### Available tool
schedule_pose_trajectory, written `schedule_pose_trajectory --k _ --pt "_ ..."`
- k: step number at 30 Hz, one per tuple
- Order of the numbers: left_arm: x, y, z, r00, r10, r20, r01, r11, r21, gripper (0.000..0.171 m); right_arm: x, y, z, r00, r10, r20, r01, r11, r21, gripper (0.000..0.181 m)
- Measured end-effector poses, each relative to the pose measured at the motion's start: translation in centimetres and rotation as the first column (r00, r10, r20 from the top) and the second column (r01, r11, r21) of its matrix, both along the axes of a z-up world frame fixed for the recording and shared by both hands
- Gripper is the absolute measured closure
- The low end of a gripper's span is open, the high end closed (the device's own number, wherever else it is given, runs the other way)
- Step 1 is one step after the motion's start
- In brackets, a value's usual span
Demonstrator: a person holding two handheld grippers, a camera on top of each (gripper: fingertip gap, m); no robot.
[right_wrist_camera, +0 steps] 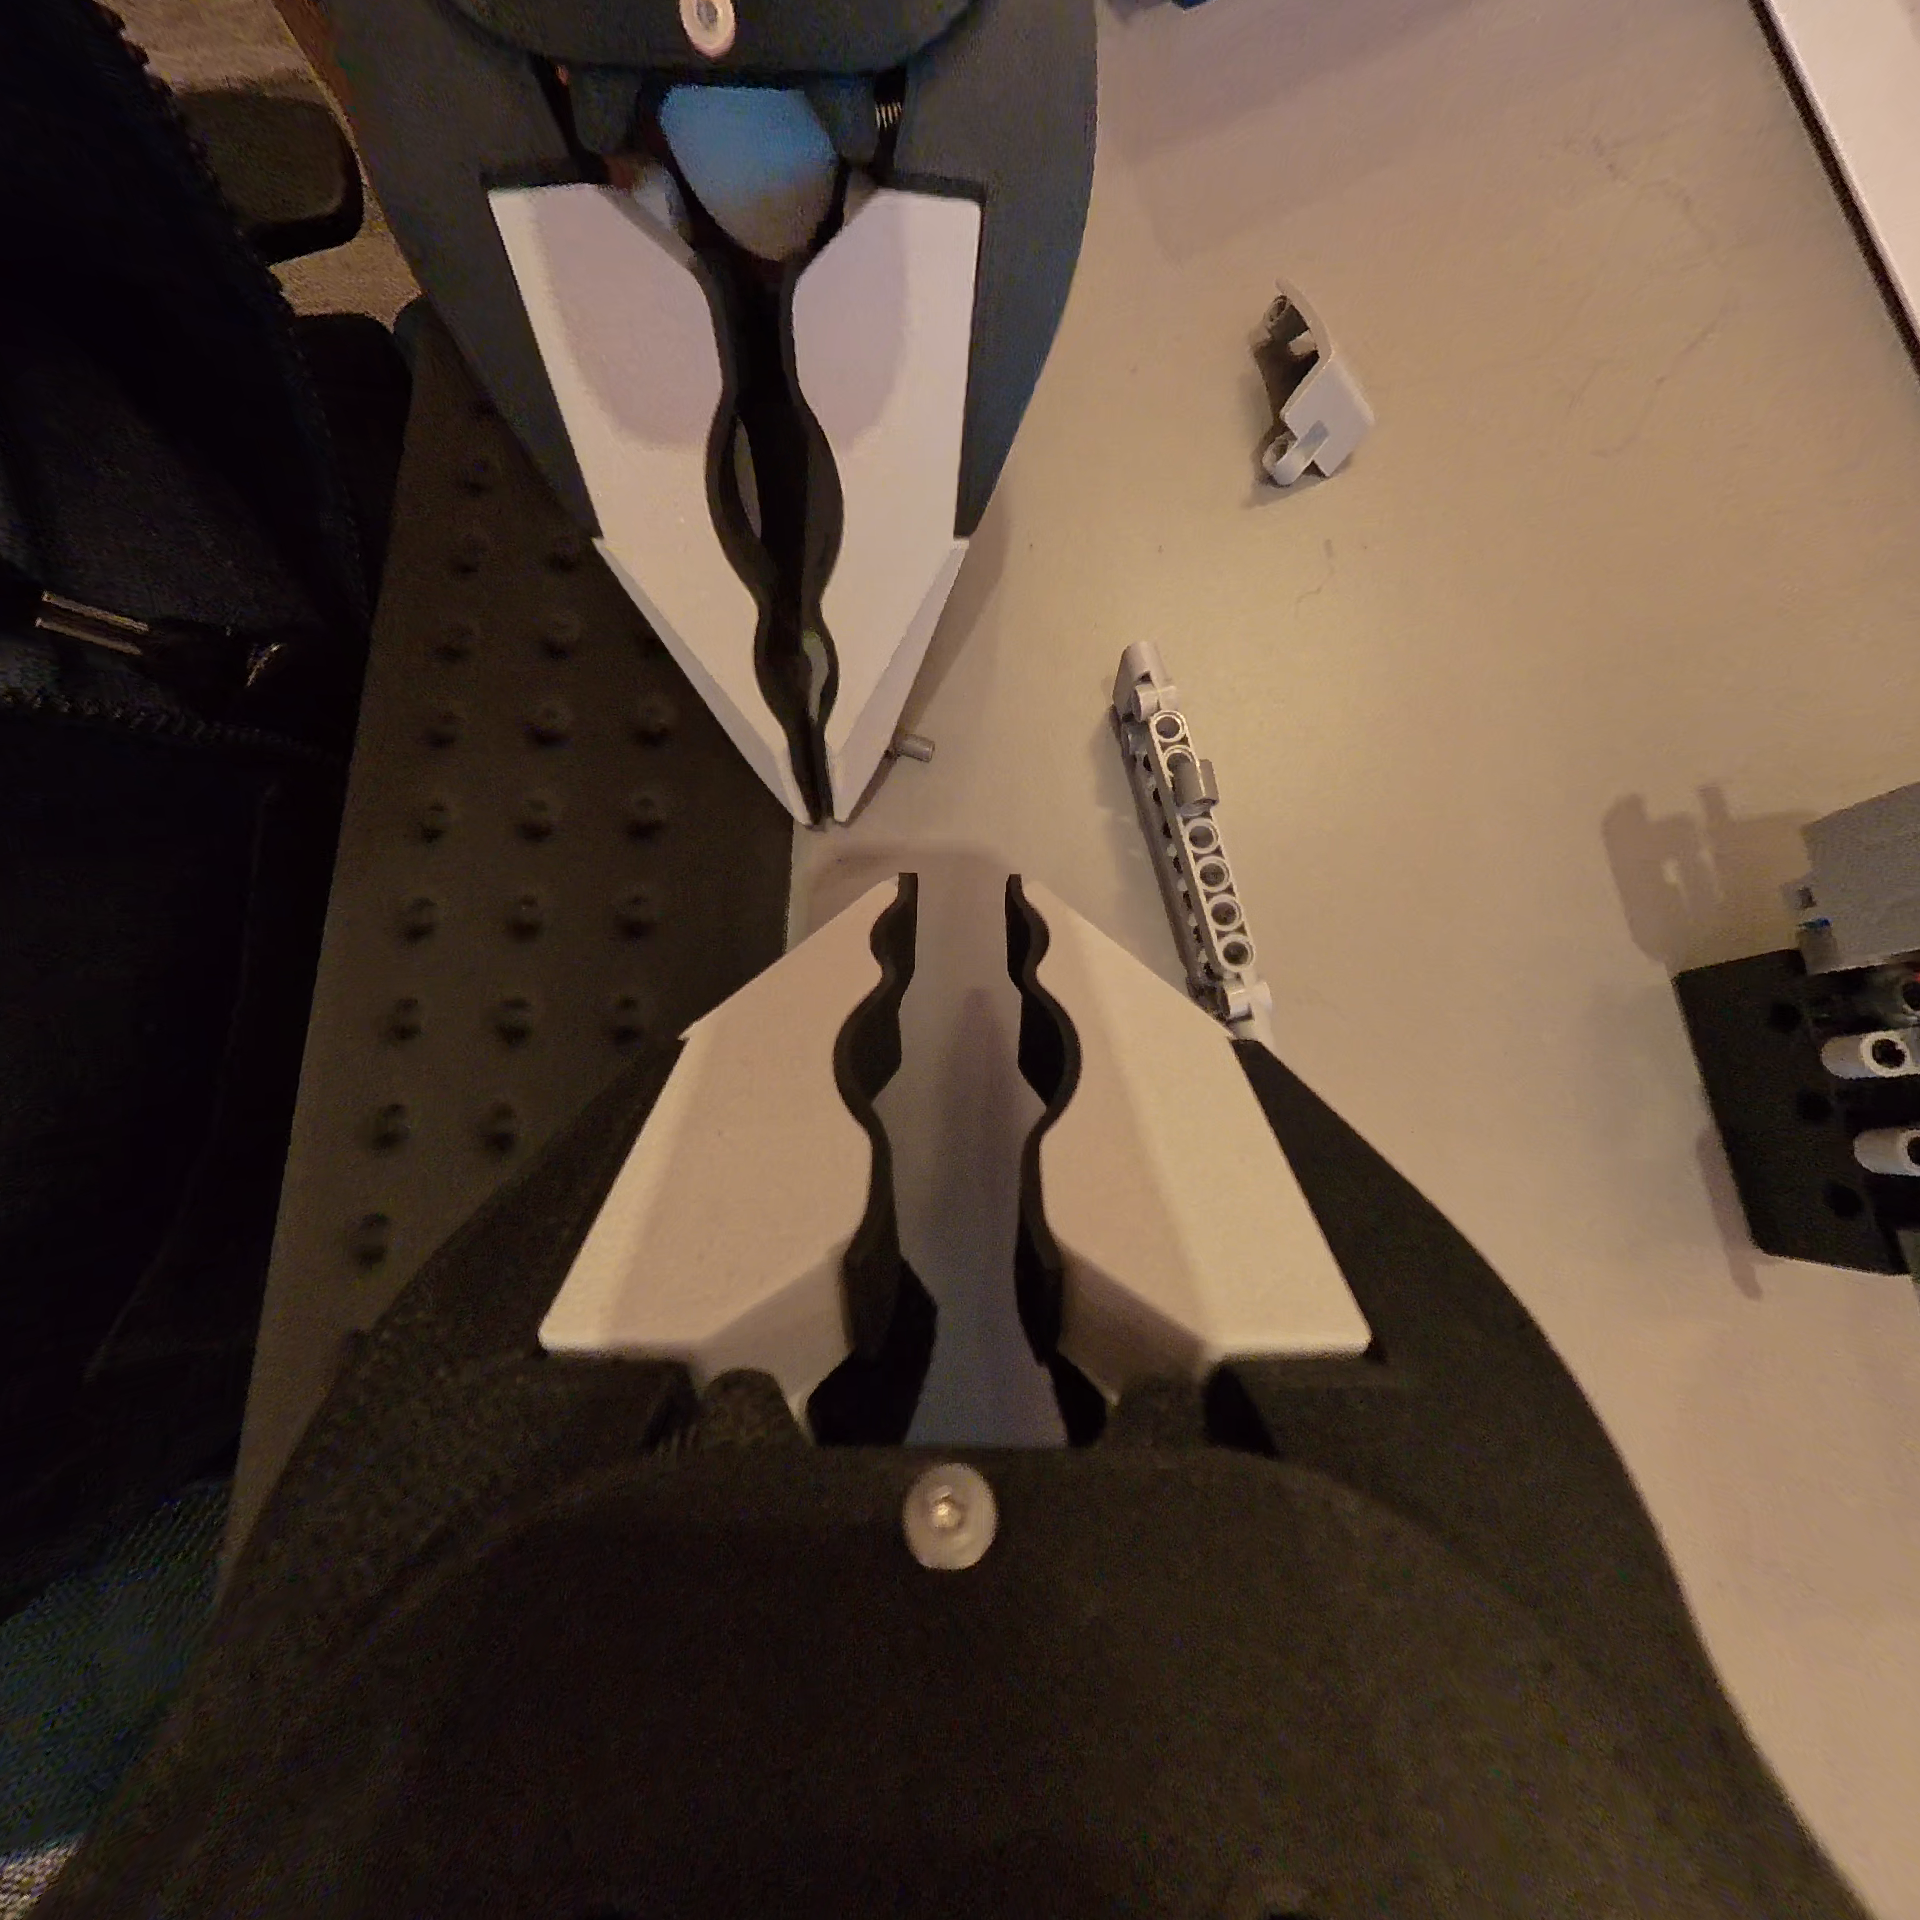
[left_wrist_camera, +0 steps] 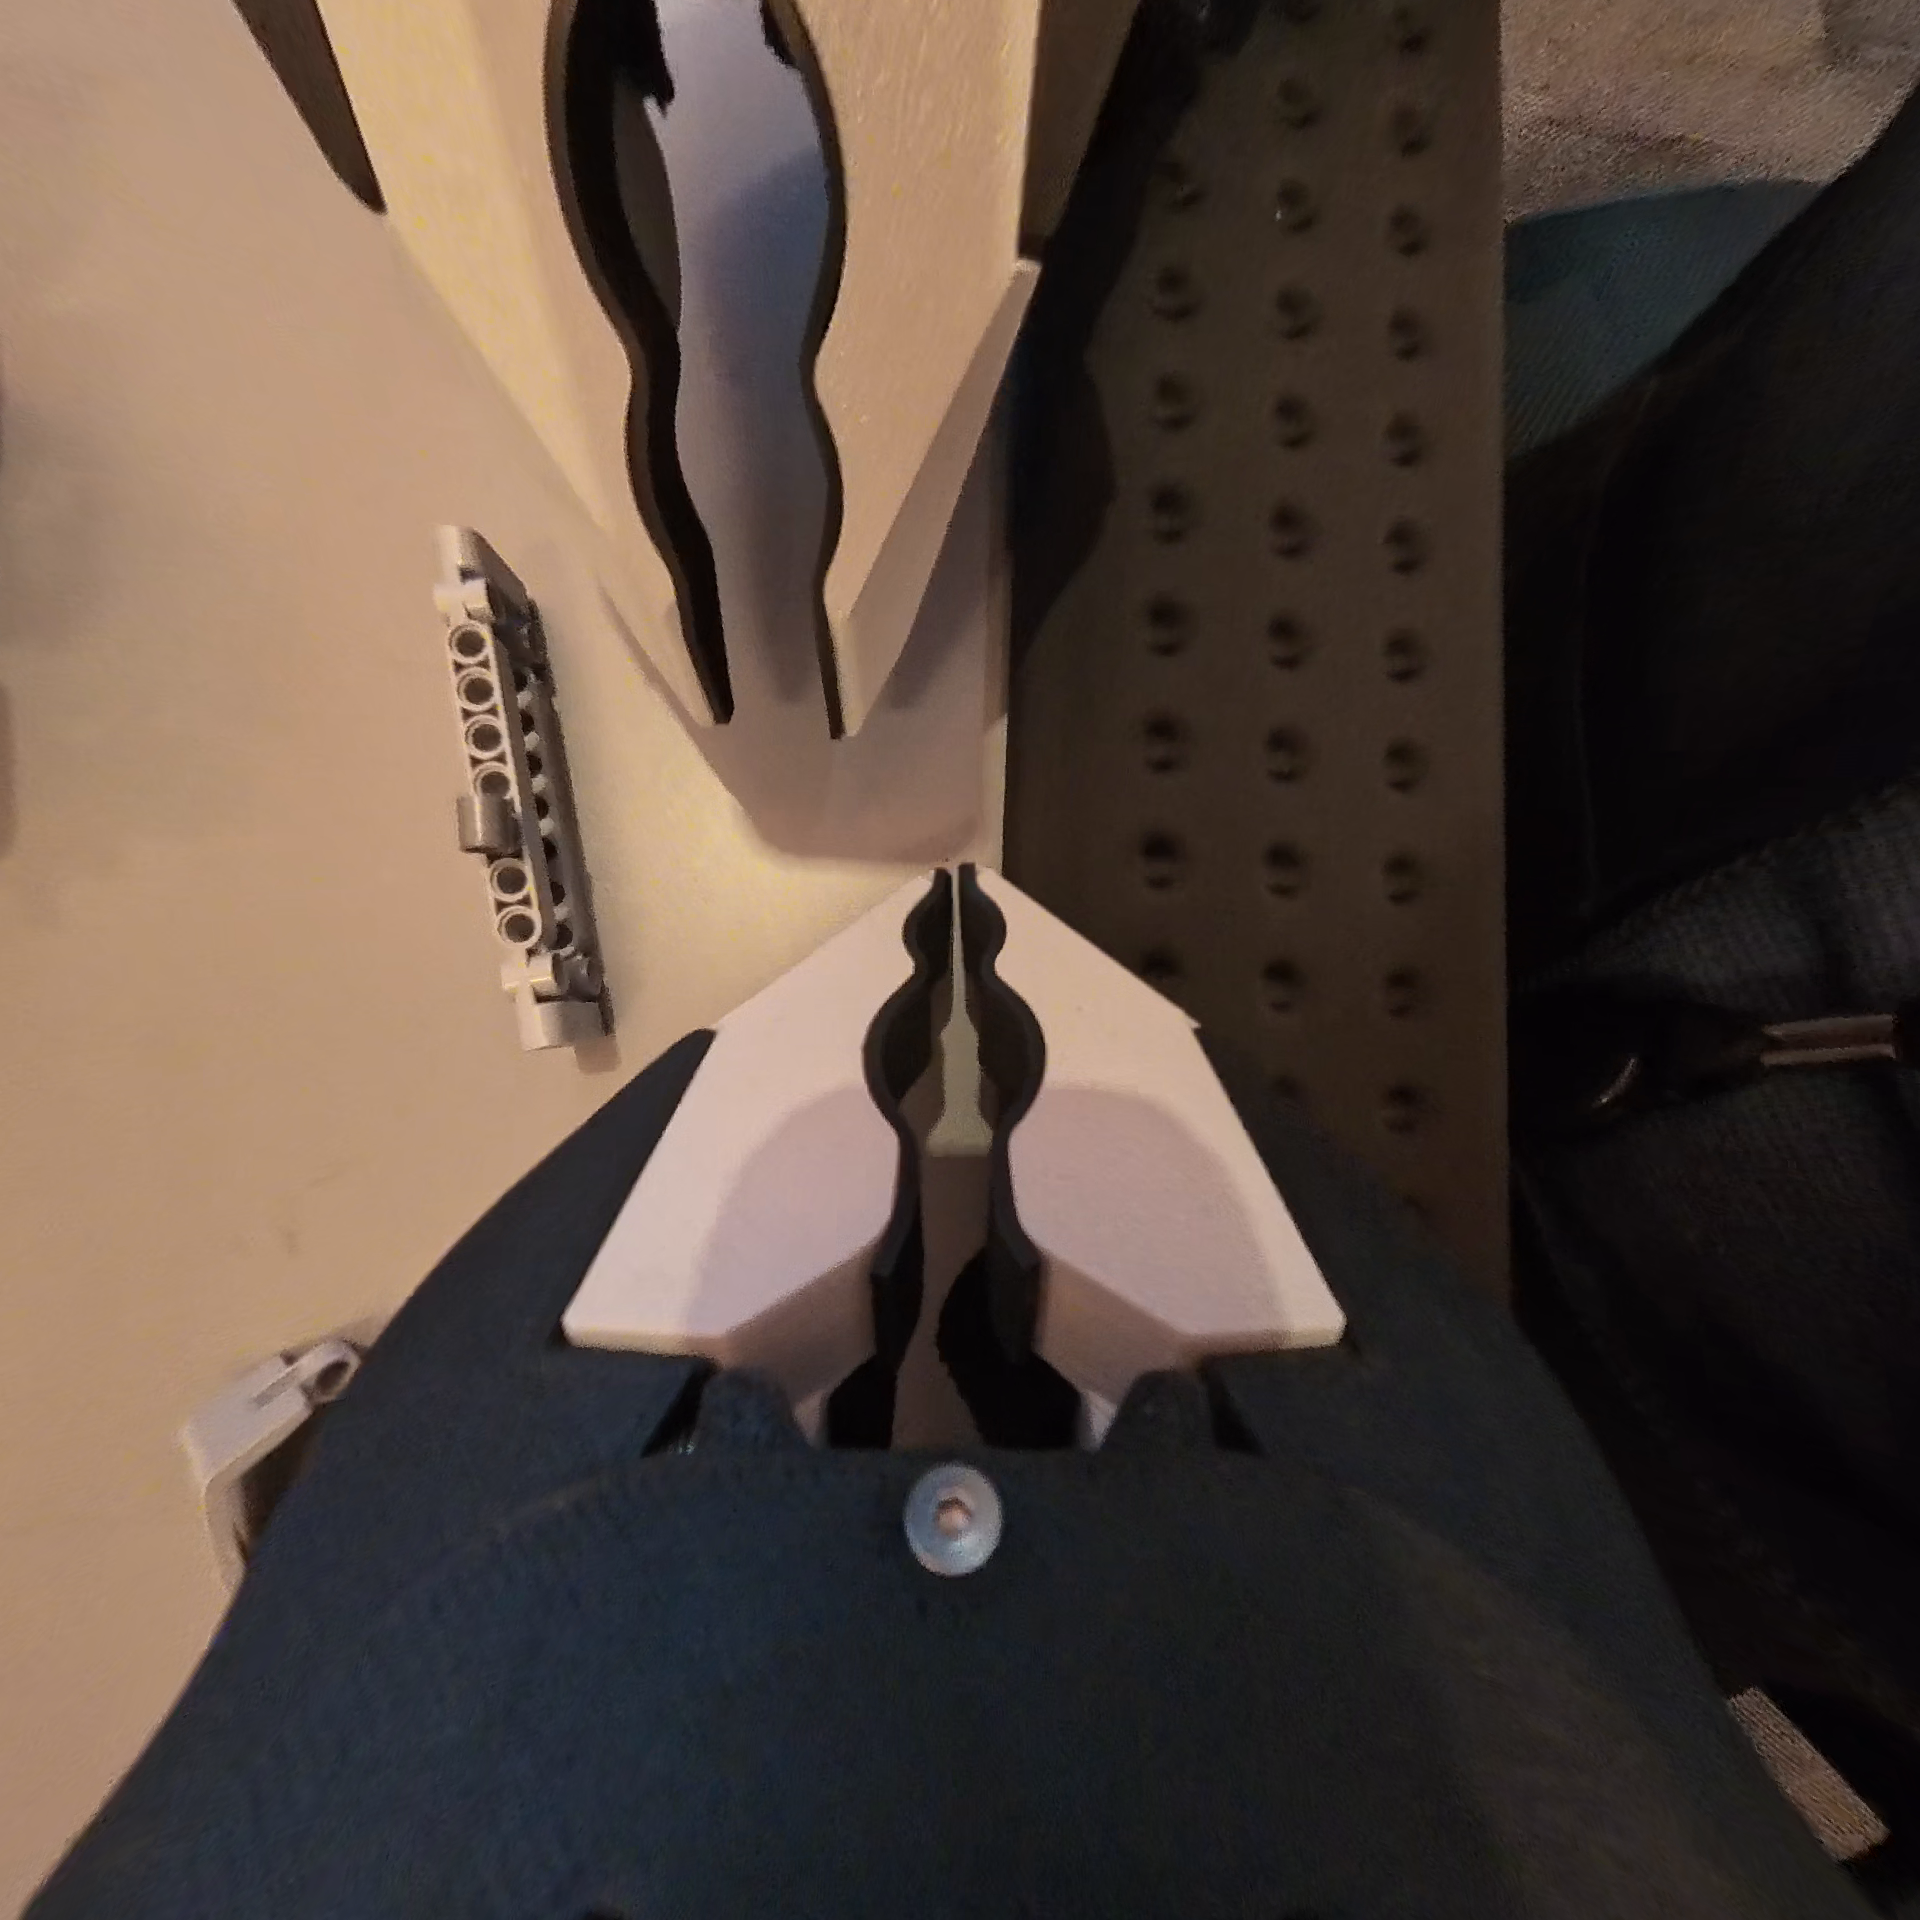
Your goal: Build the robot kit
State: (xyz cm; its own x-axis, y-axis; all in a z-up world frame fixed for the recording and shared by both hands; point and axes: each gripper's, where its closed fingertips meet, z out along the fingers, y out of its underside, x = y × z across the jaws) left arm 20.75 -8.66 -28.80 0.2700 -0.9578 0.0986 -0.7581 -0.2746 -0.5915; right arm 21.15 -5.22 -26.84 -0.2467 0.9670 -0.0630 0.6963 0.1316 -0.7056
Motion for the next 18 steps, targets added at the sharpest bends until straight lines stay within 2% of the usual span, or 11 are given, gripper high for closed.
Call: schedule_pose_trajectory --k 5,8,11,15,18 --pt "-2.9 0.4 1.2 0.999 0.000 -0.037 0.001 1.000 0.024 0.166 0.3 0.1 0.0 1.000 -0.002 -0.004 0.002 1.000 -0.008 0.167" --pt "-3.9 -0.1 0.3 0.997 -0.017 -0.074 0.014 0.999 -0.039 0.169 0.2 0.0 -0.1 1.000 0.004 0.000 -0.004 1.000 -0.007 0.167" --pt "-3.3 -0.1 -0.9 0.995 -0.031 -0.094 0.028 0.999 -0.033 0.171 0.3 0.0 0.0 1.000 0.001 -0.005 -0.001 1.000 -0.008 0.167" --pt "-0.9 0.0 0.0 0.999 -0.034 -0.004 0.034 0.999 -0.025 0.171 0.3 0.0 0.1 1.000 -0.004 -0.007 0.004 1.000 -0.010 0.167" --pt "-0.3 0.6 -0.1 1.000 -0.017 -0.021 0.017 1.000 0.022 0.170 0.3 0.0 -0.1 1.000 -0.001 0.002 0.001 1.000 -0.010 0.166"
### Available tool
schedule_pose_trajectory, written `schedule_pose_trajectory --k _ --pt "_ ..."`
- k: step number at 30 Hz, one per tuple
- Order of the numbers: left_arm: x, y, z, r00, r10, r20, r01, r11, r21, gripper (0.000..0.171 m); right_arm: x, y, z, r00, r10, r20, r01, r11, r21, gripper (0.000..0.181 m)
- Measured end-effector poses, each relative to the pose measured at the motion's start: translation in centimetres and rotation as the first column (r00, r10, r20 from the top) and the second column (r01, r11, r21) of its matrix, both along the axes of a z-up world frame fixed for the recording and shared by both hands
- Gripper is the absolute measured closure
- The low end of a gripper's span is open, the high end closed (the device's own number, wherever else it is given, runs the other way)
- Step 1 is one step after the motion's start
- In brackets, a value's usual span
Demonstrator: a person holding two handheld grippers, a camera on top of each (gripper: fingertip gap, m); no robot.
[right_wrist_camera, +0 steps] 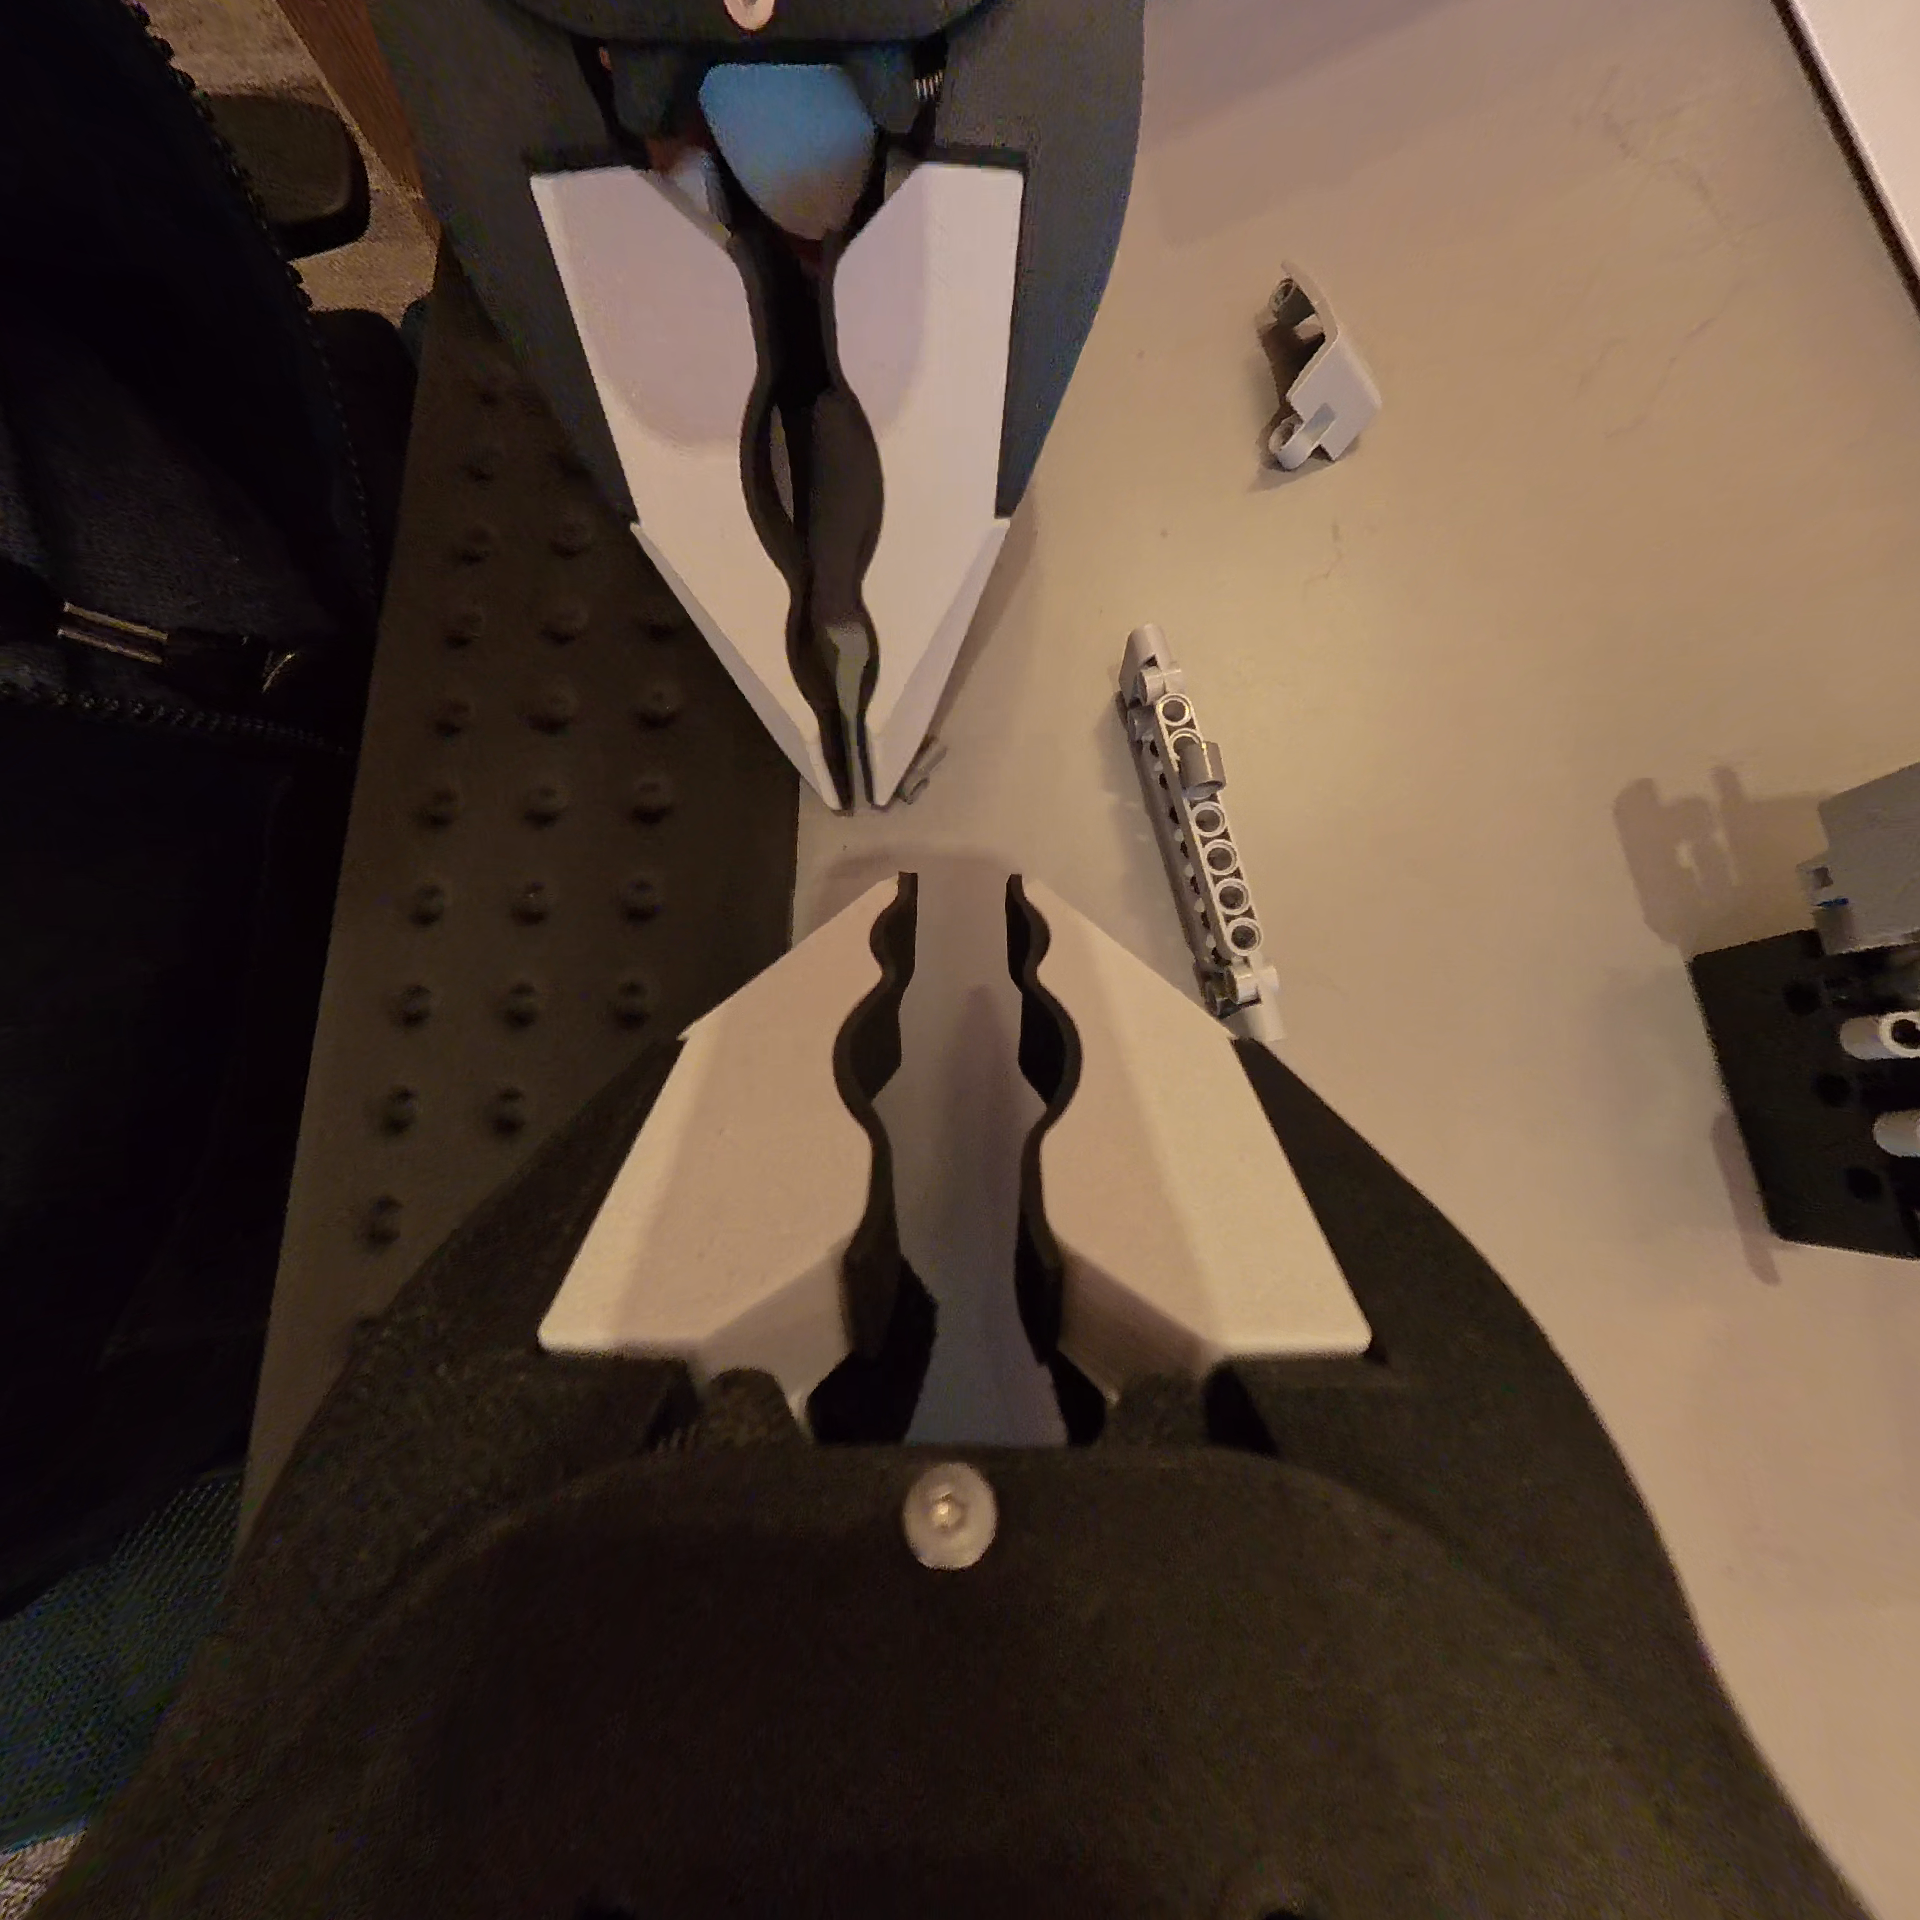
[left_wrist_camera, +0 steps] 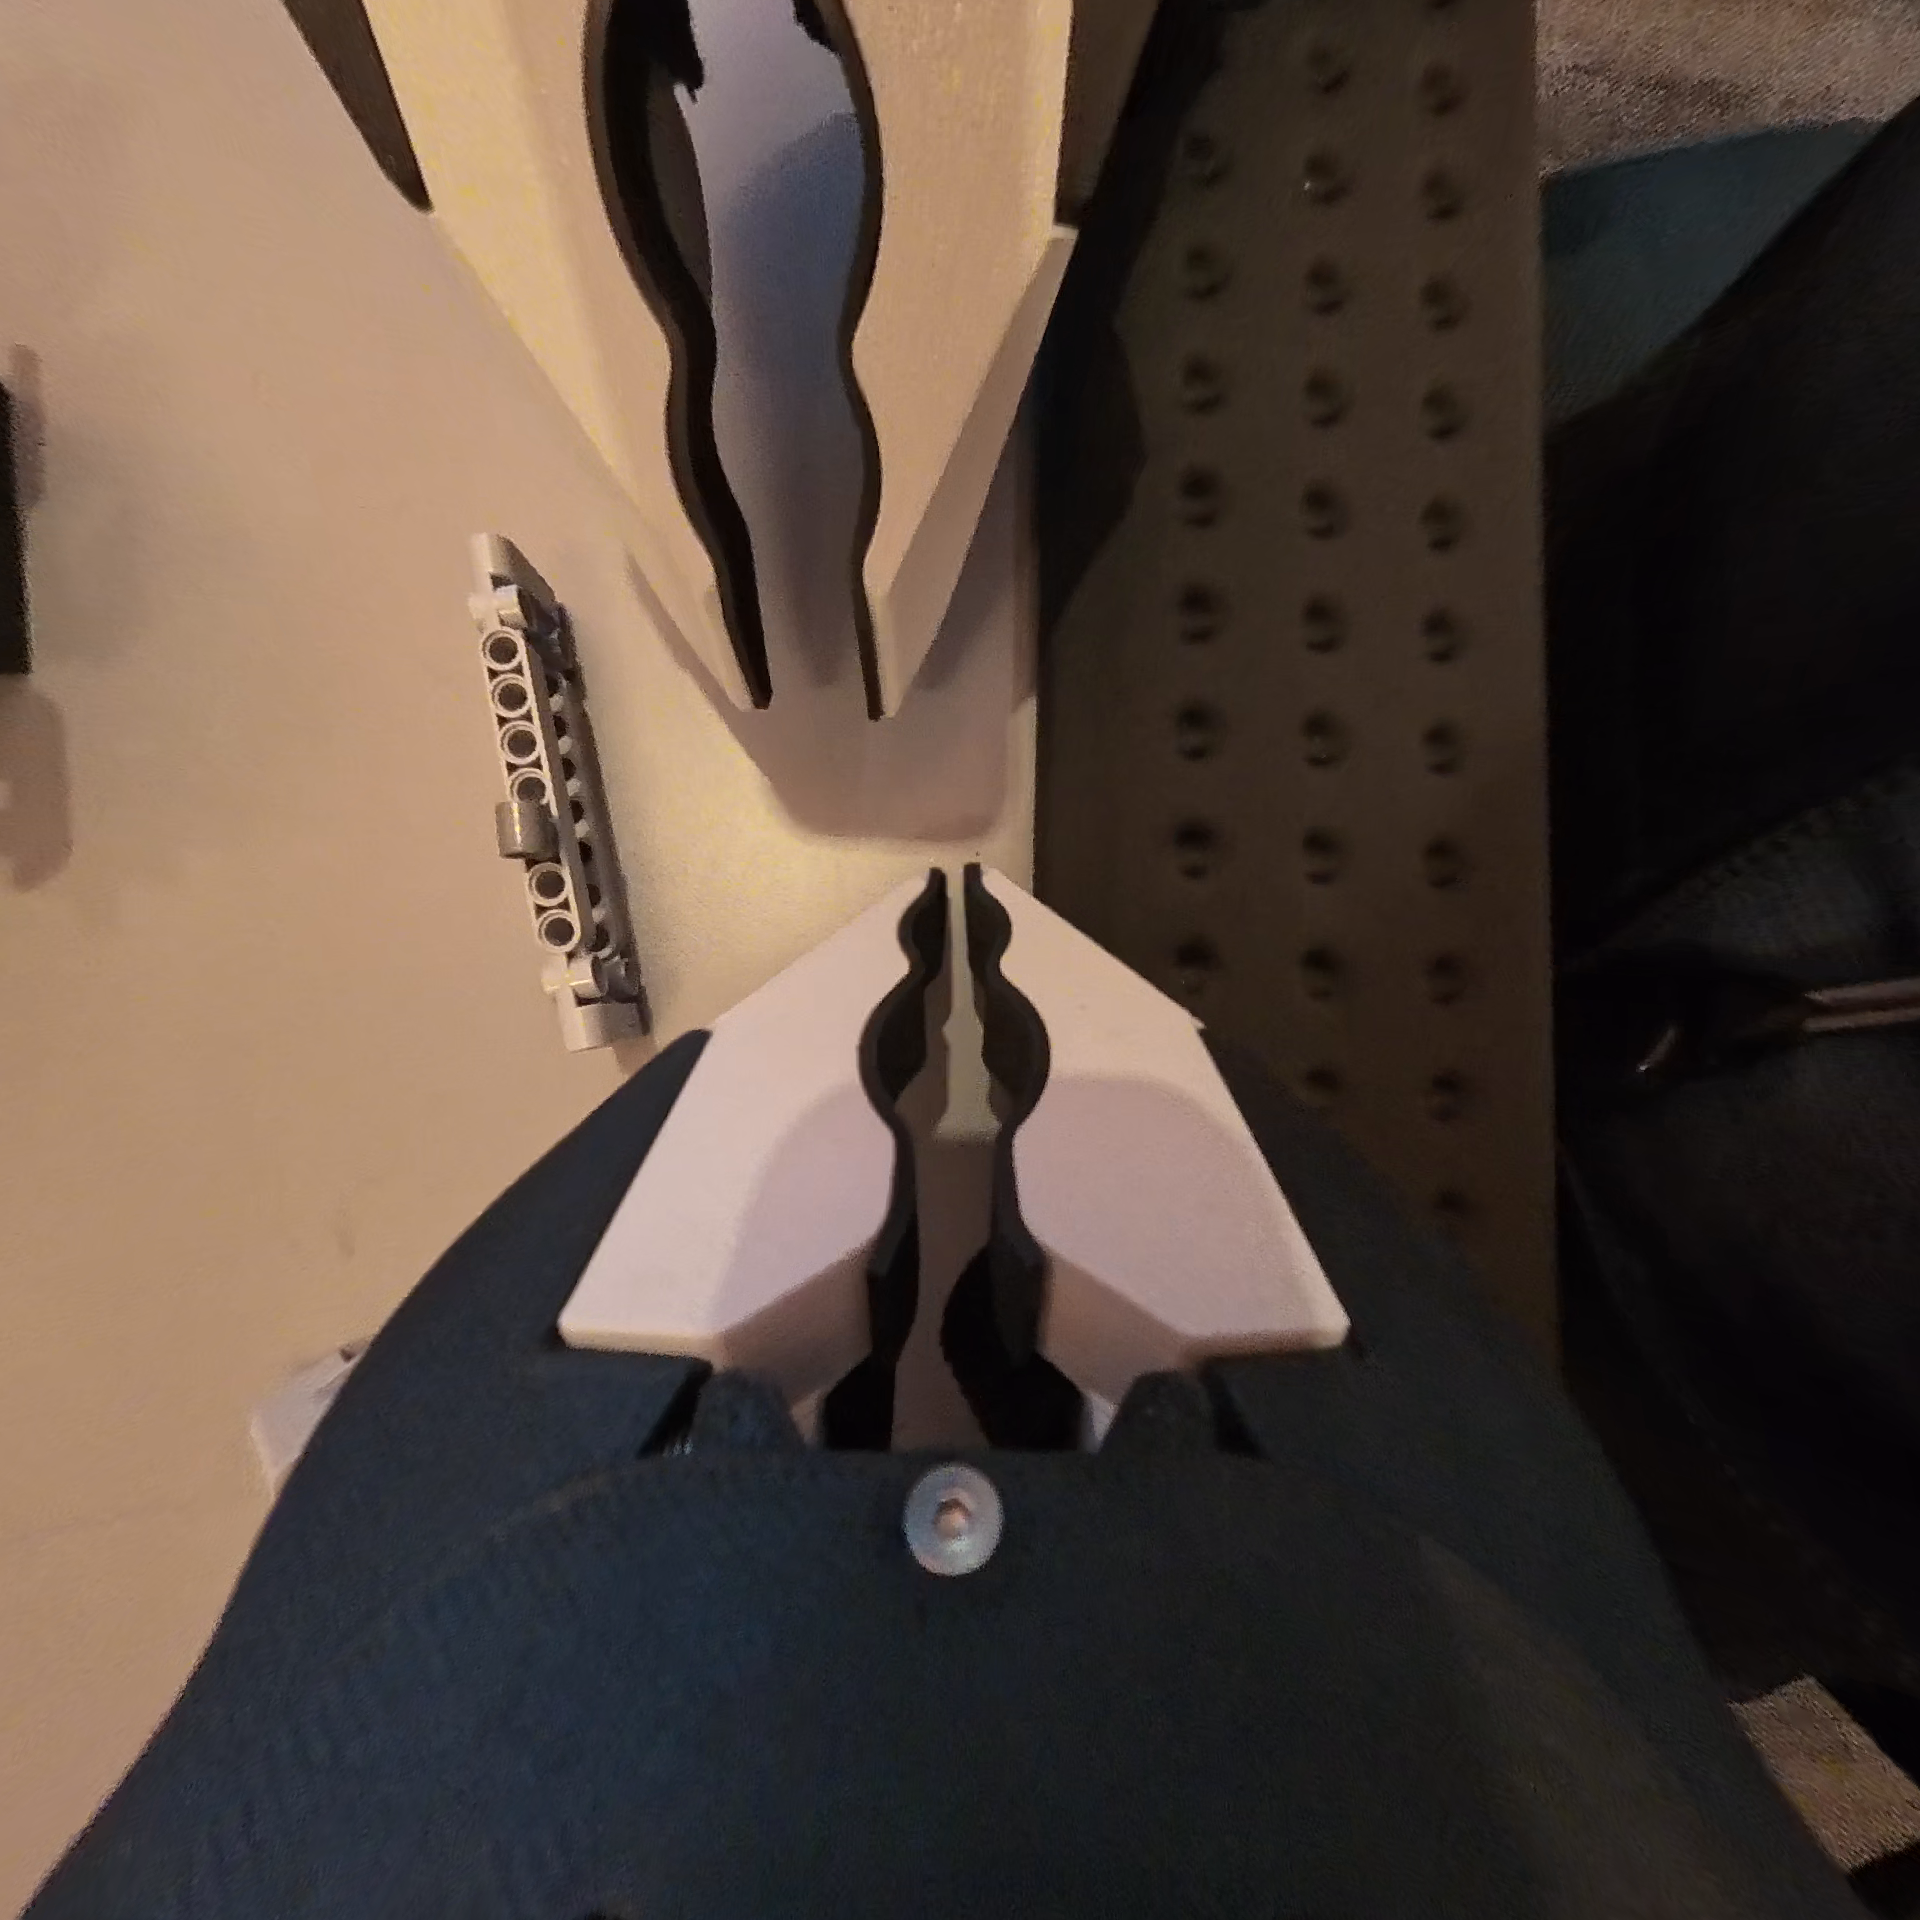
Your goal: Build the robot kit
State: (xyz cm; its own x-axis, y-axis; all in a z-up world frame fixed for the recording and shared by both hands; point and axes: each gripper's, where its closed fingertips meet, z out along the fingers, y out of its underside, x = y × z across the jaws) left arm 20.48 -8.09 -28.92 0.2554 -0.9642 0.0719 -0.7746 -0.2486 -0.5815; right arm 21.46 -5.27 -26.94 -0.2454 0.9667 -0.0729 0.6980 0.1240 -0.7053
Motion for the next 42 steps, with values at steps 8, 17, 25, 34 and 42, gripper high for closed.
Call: schedule_pose_trajectory --k 8,17,25,34,42 --pt "-2.6 0.8 0.7 0.999 0.051 -0.014 -0.051 0.998 0.028 0.153 0.0 -0.6 -0.5 1.000 0.011 0.023 -0.011 1.000 -0.005 0.165" --pt "-1.2 0.9 -0.8 0.999 0.012 -0.033 -0.011 1.000 0.029 0.169 -0.1 -0.5 -0.5 1.000 0.005 0.016 -0.005 1.000 0.000 0.165" --pt "0.0 0.6 1.0 0.980 0.079 0.184 -0.049 0.985 -0.164 0.169 -0.4 -1.3 0.6 0.993 0.106 -0.060 -0.097 0.986 0.137 0.157" --pt "1.1 -0.4 5.1 0.881 0.103 0.461 0.091 0.921 -0.380 0.169 -0.2 -2.7 2.5 0.947 0.284 -0.147 -0.203 0.889 0.410 0.168" --pt "1.5 -0.8 5.6 0.858 0.103 0.504 0.140 0.896 -0.421 0.170 -0.2 -3.2 3.3 0.935 0.307 -0.180 -0.212 0.887 0.411 0.174"
